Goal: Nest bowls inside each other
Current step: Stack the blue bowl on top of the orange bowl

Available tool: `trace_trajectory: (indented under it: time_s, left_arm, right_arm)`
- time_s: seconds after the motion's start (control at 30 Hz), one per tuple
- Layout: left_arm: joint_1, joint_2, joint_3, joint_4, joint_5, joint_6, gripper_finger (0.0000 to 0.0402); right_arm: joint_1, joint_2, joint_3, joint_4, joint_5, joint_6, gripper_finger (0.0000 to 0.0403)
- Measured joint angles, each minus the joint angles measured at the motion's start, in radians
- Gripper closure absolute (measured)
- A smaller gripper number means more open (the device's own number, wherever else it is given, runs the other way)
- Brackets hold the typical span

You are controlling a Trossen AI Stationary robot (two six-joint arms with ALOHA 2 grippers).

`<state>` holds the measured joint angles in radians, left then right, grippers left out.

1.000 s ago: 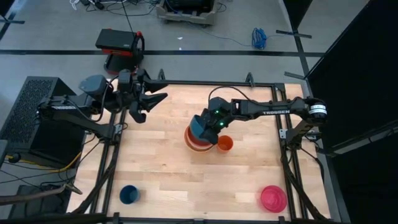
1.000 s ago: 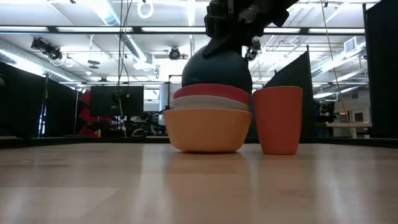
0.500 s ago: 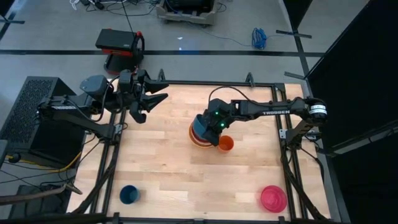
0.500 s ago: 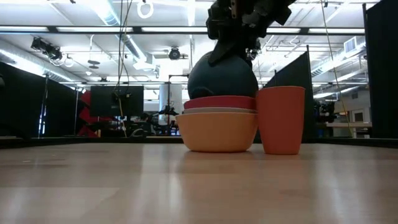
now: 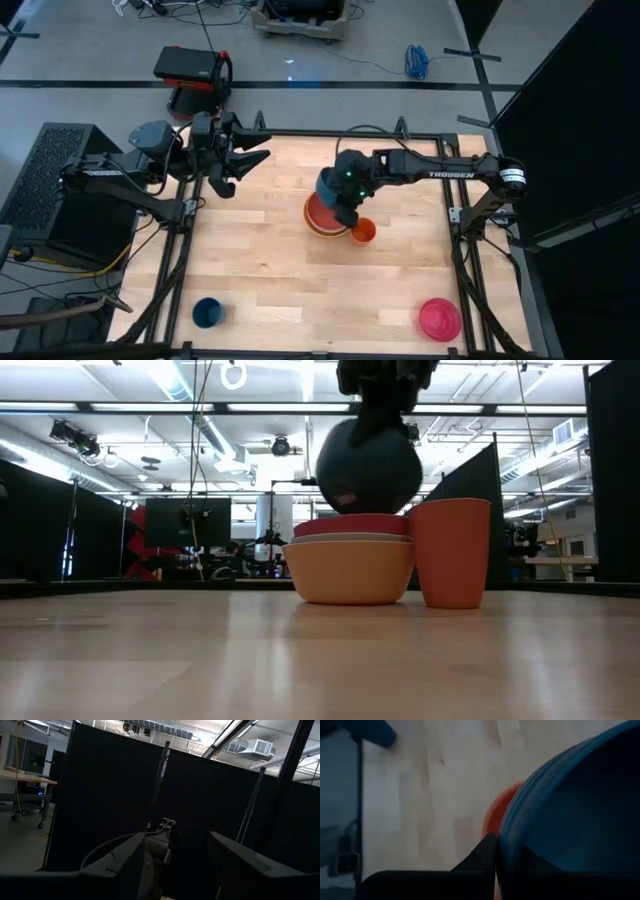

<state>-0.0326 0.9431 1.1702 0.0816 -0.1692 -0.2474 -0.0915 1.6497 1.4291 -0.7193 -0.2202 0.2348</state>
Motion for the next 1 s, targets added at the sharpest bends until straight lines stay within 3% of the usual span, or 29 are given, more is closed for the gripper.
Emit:
trace_trajectory:
  time_s: [0.4,1.0]
  left_arm:
    - [0.000,0.002,0.000,0.001,0.000,0.000,0.0198]
    - [0.000,0.019,0.000,0.001,-0.005,0.000,0.0199]
  right_arm:
    - [0.009,0.021,0.049,-0.119,0.086,-0.103,0.0403]
    - [0.052,0.099,0.054,-0.141,0.062,-0.166,0.0403]
